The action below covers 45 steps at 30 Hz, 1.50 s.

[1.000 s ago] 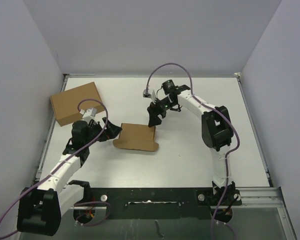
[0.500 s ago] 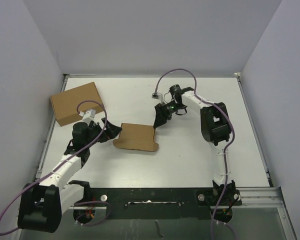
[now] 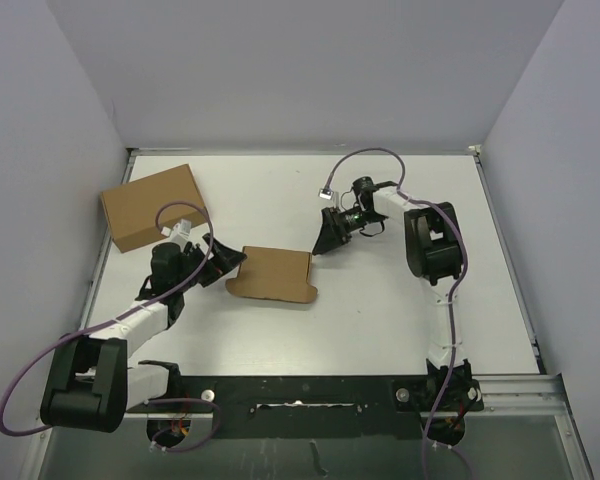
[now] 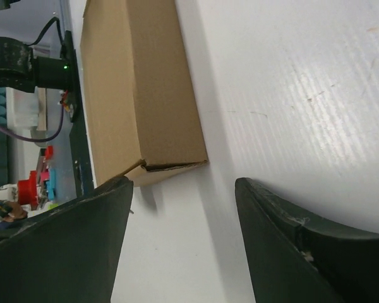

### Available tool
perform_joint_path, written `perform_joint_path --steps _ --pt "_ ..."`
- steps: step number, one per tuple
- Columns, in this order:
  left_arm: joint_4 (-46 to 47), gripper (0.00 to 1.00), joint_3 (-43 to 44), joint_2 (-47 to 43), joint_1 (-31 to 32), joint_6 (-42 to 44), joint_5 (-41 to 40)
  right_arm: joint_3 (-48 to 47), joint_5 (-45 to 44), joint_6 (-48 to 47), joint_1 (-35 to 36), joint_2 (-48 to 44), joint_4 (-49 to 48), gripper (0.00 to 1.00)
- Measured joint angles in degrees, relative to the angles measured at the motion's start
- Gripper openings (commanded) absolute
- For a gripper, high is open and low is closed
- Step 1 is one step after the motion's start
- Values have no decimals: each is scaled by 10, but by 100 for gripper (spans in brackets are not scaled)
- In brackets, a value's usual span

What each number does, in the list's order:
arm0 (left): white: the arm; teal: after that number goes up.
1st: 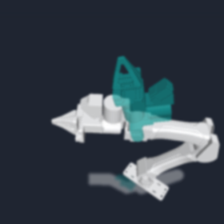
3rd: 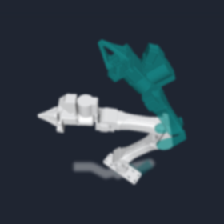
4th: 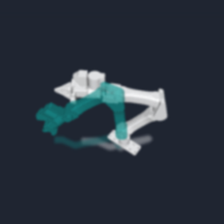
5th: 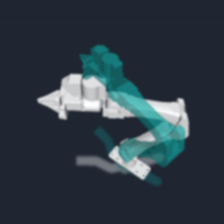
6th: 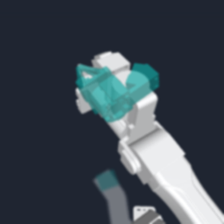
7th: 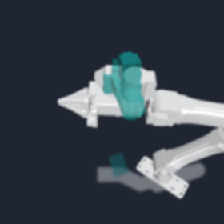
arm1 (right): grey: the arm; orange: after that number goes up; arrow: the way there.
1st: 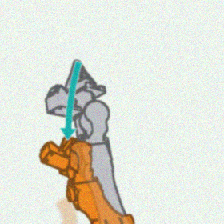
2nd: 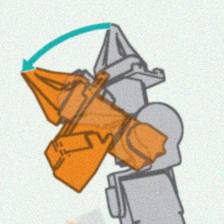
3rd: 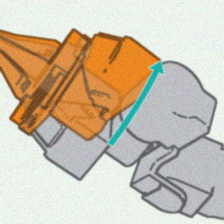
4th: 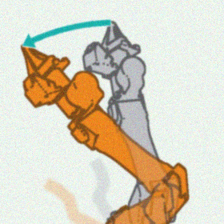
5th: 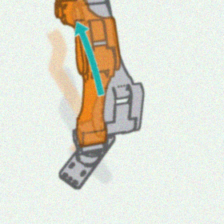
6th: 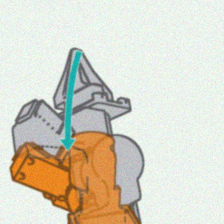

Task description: Fold the paper box

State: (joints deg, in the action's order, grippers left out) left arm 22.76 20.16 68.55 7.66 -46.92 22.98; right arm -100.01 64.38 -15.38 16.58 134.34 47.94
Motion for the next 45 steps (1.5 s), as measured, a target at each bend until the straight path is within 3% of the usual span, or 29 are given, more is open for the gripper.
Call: perform_joint_path --steps 8,16,20,39,42,45 --pt "-5 83 0 0 -3 26 -8 24 13 58 19 -8 -44 67" --pt "-6 89 0 19 -3 41 -13 27 -2 84 30 -8 -50 47" --pt "4 92 0 51 -3 41 1 34 12 95 24 -8 -52 42" --pt "206 98 0 196 2 -66 88 50 33 104 3 -8 -54 41" --pt "228 97 7 220 16 -79 79 50 33 104 3 -8 -54 40" --pt "273 91 8 255 34 -98 64 50 33 103 2 -8 -54 40"
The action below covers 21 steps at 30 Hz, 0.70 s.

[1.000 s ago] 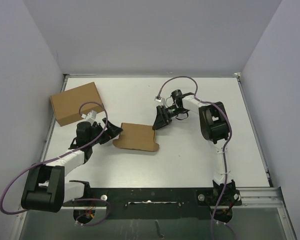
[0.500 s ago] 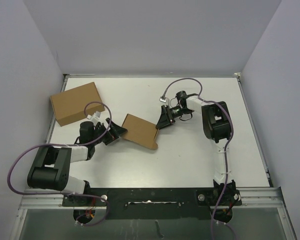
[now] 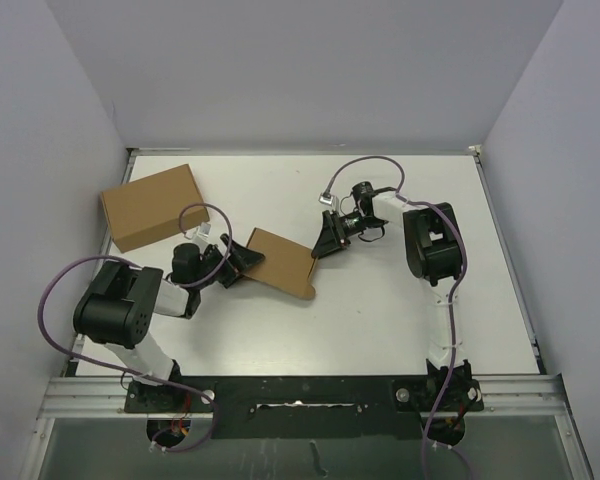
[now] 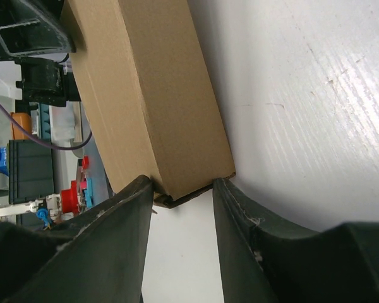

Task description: Fold the paper box

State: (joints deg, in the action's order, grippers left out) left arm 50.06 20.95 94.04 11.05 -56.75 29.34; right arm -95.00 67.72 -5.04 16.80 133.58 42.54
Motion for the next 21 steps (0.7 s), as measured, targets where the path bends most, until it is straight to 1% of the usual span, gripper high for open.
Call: perform_joint_path --steps 7,8,9,14,18,21 --pt "105 70 0 71 25 -56 -31 0 0 -1 0 0 1 40" --pt "113 69 0 75 27 -61 -37 0 0 -1 0 0 1 41" --pt "118 65 0 76 29 -63 -41 0 0 -1 0 0 1 41" --pt "145 56 0 76 42 -79 -70 0 0 -4 -3 0 4 42" --pt "158 47 0 76 50 -89 -87 0 0 -6 -3 0 4 49" --pt "164 46 -2 74 53 -92 -94 0 -4 -12 -3 0 4 55"
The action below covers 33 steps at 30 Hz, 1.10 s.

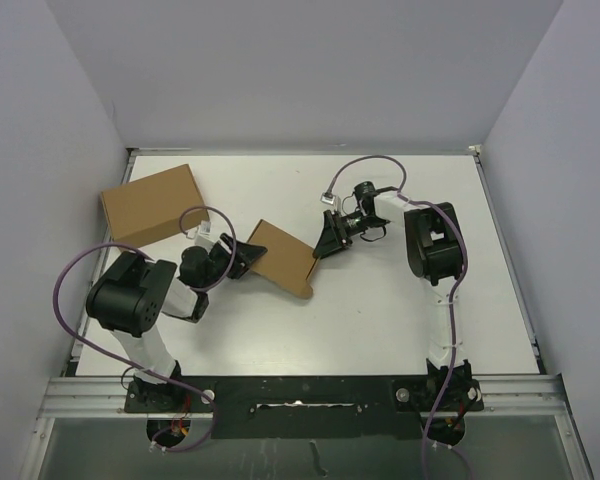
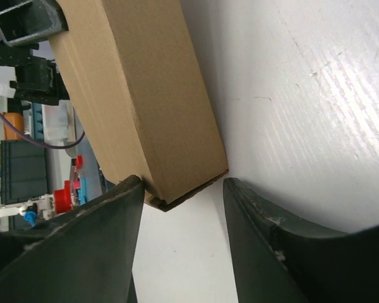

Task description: Fold the paper box

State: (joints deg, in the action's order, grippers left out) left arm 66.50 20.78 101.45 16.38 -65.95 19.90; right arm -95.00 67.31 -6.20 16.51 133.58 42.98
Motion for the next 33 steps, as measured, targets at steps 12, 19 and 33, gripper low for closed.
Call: perform_joint_path --steps 12,19,33 --pt "-188 45 12 -164 4 68 -14 0 -13 -30 -26 -32 6 66" --pt "-473 45 122 -296 4 200 -29 3 -12 -37 -61 -78 3 66" --pt "-1035 46 530 -261 116 509 -276 19 -1 -34 -88 -85 -8 66"
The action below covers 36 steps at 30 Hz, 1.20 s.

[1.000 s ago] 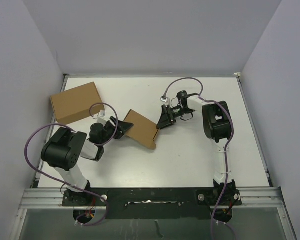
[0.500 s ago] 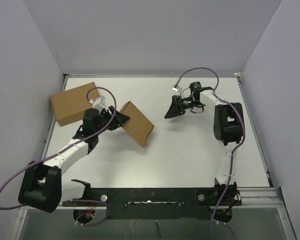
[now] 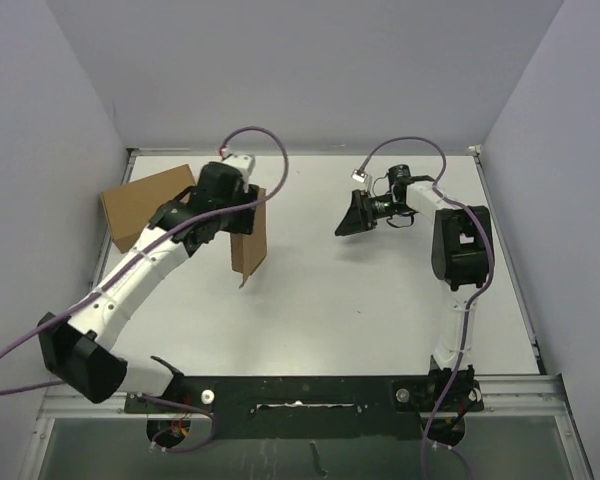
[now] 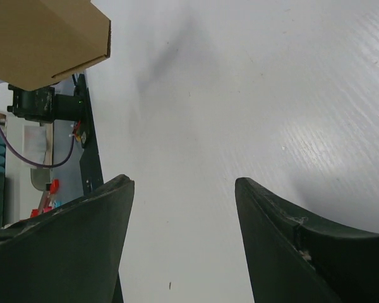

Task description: Fold the paper box

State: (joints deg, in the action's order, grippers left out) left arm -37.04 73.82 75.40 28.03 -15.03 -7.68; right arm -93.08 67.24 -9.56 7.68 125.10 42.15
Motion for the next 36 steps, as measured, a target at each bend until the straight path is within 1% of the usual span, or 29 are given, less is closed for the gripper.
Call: perform_joint_path --steps 4,6,10,11,12,15,20,27,36 --pt "-111 48 120 110 97 52 -125 3 7 5 -12 0 -6 66" --pt "-156 48 152 166 132 66 -182 5 10 9 -21 0 -8 66" --pt "-224 49 180 259 176 87 -277 10 17 13 -41 0 -14 66" --pt "-245 49 188 292 192 98 -311 12 21 15 -52 0 -15 66" --pt "-249 51 190 297 195 100 -317 12 21 15 -53 0 -15 66" --pt "-258 61 204 322 214 114 -345 13 23 17 -64 0 -17 66" --pt "-258 72 219 359 241 118 -370 13 25 17 -69 0 -18 66" --pt "-258 73 221 410 264 110 -361 13 30 19 -70 0 -18 66" --pt "-252 72 226 413 285 99 -320 13 34 22 -70 0 -18 66"
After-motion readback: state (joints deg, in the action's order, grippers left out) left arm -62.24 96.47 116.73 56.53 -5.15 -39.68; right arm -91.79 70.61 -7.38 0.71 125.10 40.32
